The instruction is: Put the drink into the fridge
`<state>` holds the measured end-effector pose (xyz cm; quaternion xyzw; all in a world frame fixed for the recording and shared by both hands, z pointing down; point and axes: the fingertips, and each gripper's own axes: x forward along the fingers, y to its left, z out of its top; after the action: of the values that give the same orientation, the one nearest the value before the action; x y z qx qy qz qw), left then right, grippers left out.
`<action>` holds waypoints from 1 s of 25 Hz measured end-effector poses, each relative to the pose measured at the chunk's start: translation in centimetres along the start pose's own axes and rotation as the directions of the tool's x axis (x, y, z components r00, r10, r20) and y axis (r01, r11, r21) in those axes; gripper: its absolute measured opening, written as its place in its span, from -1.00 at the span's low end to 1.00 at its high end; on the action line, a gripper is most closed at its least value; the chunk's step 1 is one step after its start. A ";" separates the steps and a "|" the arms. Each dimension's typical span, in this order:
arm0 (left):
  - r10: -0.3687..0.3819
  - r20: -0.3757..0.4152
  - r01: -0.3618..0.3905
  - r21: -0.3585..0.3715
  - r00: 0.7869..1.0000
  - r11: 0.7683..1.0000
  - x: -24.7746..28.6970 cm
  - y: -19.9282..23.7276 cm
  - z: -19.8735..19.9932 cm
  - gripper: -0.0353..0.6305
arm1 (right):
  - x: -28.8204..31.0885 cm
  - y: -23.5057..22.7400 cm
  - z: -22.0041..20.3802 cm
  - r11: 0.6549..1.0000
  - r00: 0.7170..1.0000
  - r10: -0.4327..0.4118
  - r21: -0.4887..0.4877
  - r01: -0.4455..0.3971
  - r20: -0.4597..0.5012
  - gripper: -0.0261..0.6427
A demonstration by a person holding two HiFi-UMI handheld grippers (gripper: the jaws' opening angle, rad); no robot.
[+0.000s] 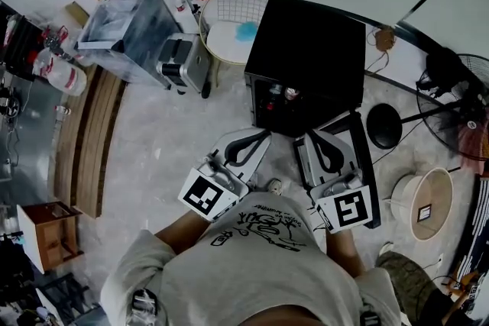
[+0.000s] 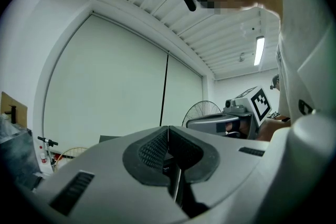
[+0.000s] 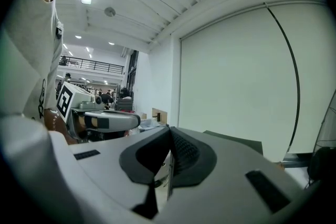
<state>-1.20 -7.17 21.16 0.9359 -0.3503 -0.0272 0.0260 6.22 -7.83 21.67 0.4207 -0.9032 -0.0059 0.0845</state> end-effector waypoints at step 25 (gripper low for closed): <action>0.002 0.004 -0.002 -0.011 1.000 1.000 -0.3 0.4 1.3 -0.83 | -1.1 -0.4 1.0 1.000 1.000 -0.023 0.002 0.023 0.001 -0.90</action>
<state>-1.73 -7.32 19.88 0.9354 -0.3509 -0.0311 0.0304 7.07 -7.26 20.47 0.4311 -0.8984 -0.0060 0.0834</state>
